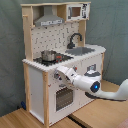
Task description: Play with the kitchen
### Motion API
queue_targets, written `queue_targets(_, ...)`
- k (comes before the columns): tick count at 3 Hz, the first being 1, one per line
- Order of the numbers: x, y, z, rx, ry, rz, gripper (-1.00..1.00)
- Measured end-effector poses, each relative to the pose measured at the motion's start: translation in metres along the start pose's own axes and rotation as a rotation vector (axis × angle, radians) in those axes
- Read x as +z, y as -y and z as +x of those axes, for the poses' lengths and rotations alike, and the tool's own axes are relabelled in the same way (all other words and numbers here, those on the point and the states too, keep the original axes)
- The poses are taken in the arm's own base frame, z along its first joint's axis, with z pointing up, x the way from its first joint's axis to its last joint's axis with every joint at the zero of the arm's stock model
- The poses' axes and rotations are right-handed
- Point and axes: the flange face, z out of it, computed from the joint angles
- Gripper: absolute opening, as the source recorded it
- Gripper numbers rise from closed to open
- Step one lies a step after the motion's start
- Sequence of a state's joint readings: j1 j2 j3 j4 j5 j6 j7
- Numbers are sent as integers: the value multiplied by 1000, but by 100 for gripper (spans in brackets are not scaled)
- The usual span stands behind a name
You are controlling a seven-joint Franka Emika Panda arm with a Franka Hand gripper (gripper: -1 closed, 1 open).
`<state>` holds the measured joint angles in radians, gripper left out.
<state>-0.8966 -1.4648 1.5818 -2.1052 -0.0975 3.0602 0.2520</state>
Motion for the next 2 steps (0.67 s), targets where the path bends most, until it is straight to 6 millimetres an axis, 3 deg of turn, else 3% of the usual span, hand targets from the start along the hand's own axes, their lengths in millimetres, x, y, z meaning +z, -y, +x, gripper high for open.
queue_targets(1,0,0,0,1,0,0,100)
queue_targets(2,-19,8,10,70,-8,8,100)
